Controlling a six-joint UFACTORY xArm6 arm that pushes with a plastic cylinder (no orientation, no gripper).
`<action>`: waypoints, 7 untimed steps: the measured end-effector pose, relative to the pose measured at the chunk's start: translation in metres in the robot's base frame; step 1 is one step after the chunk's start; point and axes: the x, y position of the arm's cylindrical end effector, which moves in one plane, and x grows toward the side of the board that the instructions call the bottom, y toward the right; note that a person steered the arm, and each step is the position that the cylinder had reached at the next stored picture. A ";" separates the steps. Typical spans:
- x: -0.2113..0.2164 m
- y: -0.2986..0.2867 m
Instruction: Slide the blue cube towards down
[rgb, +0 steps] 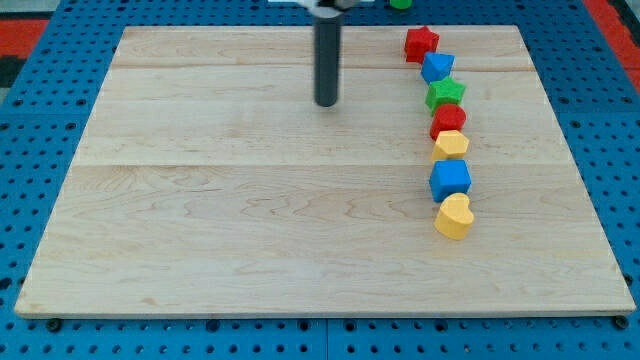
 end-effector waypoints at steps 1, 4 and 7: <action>0.023 -0.040; 0.029 -0.001; 0.108 0.135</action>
